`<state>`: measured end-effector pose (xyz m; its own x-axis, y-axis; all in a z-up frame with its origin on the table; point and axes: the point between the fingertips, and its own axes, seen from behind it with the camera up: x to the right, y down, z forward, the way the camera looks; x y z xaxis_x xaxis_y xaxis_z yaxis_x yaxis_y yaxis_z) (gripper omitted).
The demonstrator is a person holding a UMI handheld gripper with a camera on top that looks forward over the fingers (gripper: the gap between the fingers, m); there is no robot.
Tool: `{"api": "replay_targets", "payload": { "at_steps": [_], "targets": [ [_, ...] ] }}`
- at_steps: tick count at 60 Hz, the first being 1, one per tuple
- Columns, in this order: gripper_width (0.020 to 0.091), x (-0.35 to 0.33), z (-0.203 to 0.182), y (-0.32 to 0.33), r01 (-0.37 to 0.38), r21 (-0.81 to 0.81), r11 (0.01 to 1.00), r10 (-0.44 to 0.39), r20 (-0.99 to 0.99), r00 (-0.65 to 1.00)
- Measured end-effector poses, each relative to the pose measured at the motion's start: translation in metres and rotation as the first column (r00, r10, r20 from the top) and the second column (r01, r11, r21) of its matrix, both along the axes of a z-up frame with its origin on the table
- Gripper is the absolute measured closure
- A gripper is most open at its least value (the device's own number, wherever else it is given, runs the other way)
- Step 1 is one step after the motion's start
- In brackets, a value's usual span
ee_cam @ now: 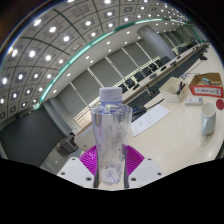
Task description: Pour water
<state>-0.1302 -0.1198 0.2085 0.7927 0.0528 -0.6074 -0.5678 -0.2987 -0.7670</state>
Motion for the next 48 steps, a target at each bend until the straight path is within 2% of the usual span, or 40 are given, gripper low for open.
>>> {"api": "replay_targets", "payload": {
  "at_steps": [6,12,19,34,38,42,48],
  "targets": [
    [0.0771,0.032,0.028,0.012,0.016,-0.002,1.000,-0.016,-0.323,0.946],
    [0.0771,0.078,0.050,0.019,0.039,-0.018,0.999,-0.042,-0.617,0.786],
    [0.0771,0.131,0.044,0.034,0.074,-0.046,0.996,-0.080,-0.815,0.573],
    [0.0769,0.209,0.002,0.046,0.097,-0.136,0.986,-0.152,-0.973,0.173],
    [0.0772,0.217,-0.005,0.032,0.077,-0.170,0.982,-0.176,-0.981,0.084],
    [0.0772,0.222,-0.019,0.045,0.071,-0.191,0.979,-0.194,-0.980,0.045],
    [0.0769,0.219,-0.018,0.042,0.042,-0.196,0.980,-0.199,-0.979,0.054]
  ]
}}
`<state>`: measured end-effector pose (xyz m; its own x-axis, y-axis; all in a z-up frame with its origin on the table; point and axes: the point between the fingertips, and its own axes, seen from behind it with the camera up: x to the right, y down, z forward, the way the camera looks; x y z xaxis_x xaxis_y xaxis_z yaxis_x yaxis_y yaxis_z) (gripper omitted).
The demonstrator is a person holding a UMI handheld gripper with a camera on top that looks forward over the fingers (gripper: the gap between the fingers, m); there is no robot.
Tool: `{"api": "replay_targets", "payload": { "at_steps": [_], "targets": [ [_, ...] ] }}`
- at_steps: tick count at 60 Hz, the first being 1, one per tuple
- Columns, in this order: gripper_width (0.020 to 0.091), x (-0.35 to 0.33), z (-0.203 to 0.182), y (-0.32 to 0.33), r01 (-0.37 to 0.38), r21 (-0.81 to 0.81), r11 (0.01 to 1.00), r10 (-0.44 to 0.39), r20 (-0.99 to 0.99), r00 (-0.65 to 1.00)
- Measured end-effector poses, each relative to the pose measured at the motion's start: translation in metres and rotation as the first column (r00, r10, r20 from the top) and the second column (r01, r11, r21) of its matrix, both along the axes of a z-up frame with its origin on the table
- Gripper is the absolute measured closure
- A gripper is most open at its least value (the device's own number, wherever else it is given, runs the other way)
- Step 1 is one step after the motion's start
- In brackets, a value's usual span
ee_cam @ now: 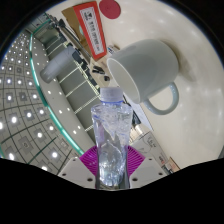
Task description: Pour water
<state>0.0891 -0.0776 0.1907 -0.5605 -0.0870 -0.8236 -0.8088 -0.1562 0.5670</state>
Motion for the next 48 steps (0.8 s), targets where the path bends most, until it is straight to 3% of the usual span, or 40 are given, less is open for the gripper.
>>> {"api": "replay_targets", "payload": {
  "at_steps": [10,21,33,40,48],
  "targets": [
    [0.0771,-0.008,0.022,-0.008,-0.085,0.014,0.996,0.083,0.122,0.989],
    [0.0769,0.025,0.049,-0.001,-0.166,0.002,0.986,0.132,0.597,0.792],
    [0.0768,0.130,0.091,-0.004,-0.080,-0.011,0.997,0.029,0.971,0.237],
    [0.0770,0.194,0.097,-0.015,-0.007,-0.022,1.000,0.021,0.994,-0.106],
    [0.0769,0.256,0.065,-0.017,0.076,-0.058,0.995,0.082,0.928,-0.364]
  ]
}}
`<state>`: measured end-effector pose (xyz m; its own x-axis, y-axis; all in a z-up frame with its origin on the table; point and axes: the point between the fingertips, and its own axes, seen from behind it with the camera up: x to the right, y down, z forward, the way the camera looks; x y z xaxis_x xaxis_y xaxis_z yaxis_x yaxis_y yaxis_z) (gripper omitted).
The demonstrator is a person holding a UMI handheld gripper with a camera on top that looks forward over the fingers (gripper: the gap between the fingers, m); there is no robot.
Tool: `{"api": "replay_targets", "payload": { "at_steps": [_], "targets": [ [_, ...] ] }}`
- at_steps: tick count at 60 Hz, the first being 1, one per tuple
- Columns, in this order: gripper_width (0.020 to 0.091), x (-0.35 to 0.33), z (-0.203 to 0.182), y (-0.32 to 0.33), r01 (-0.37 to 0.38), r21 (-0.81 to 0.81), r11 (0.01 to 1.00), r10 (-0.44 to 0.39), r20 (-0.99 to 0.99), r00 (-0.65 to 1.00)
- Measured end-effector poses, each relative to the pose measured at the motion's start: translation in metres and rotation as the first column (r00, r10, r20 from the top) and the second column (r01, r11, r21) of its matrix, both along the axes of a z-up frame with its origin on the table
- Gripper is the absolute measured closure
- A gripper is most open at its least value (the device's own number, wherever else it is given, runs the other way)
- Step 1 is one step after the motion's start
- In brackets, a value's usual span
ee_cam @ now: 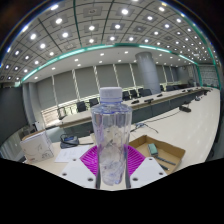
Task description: Pour water
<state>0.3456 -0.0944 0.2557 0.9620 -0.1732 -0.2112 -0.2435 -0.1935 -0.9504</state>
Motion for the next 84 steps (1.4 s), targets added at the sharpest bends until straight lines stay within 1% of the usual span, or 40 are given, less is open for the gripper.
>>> {"api": "replay_targets", "payload": {
  "at_steps": [7,9,18,19,27,32,42,43,44,46,47,49,53,61,68,76,84],
  "targets": [
    [0.0769,0.039,-0.044,-0.008,0.040,-0.040,0.998,-0.035,0.121,0.992],
    [0.0770,0.044,-0.063,-0.007,0.050,-0.052,0.997,-0.042,0.140,0.989],
    [0.0768,0.064,-0.124,-0.012,0.061,-0.137,0.989,-0.040,0.154,0.987],
    [0.0768,0.063,-0.137,-0.005,0.063,-0.142,0.988,-0.040,0.155,0.987],
    [0.0765,0.066,-0.167,-0.015,0.058,-0.181,0.982,-0.030,0.155,0.988],
    [0.0752,0.061,-0.166,-0.013,0.056,-0.153,0.987,-0.027,0.185,0.982],
    [0.0562,0.058,-0.167,-0.018,0.073,-0.165,0.984,-0.037,0.212,0.976],
    [0.0508,0.058,-0.169,-0.019,0.074,-0.175,0.982,-0.036,0.208,0.977],
    [0.0429,0.057,-0.171,-0.019,0.073,-0.185,0.980,-0.034,0.203,0.979],
    [0.0249,0.056,-0.173,-0.021,0.070,-0.203,0.977,-0.031,0.191,0.981],
    [0.0236,0.055,-0.173,-0.022,0.069,-0.210,0.975,-0.030,0.185,0.982],
    [0.0265,0.055,-0.174,-0.029,0.079,-0.225,0.971,-0.039,0.174,0.984],
    [0.0236,0.056,-0.165,-0.042,0.105,-0.245,0.964,-0.065,0.168,0.984],
    [0.0242,0.040,-0.135,-0.070,0.139,-0.286,0.948,-0.087,0.187,0.978],
    [0.0244,0.000,-0.105,-0.104,0.138,-0.346,0.928,-0.083,0.168,0.982],
    [0.0241,-0.064,-0.065,-0.160,0.125,-0.408,0.905,-0.068,0.152,0.986],
    [0.0248,-0.119,-0.038,-0.208,0.120,-0.438,0.891,-0.052,0.163,0.985]
  ]
}}
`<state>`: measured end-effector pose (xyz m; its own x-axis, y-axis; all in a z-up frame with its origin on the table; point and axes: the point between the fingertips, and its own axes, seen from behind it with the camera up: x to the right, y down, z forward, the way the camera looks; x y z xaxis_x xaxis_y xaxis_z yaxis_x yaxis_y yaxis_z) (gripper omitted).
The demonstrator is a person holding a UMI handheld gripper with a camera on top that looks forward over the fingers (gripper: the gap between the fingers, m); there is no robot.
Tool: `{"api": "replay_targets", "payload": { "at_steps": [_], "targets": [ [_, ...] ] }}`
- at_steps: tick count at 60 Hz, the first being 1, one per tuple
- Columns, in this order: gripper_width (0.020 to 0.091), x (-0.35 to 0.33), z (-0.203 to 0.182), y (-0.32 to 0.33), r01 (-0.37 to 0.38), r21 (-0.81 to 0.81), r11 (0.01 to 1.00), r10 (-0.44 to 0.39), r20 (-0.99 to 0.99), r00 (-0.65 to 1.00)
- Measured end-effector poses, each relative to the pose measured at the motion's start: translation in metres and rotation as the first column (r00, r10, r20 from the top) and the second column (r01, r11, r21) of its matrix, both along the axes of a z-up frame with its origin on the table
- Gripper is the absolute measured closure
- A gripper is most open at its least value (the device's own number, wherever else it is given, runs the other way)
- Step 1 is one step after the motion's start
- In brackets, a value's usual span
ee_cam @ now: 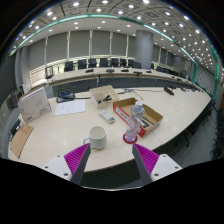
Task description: Pour water
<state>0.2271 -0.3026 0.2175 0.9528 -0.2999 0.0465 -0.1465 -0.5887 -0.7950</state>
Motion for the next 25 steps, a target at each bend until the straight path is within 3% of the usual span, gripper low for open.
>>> {"api": "replay_targets", "payload": {
  "at_steps": [25],
  "targets": [
    [0.0248,-0.052,0.013,-0.059,-0.014,-0.020,1.000,0.015,0.044,0.999]
  ]
}}
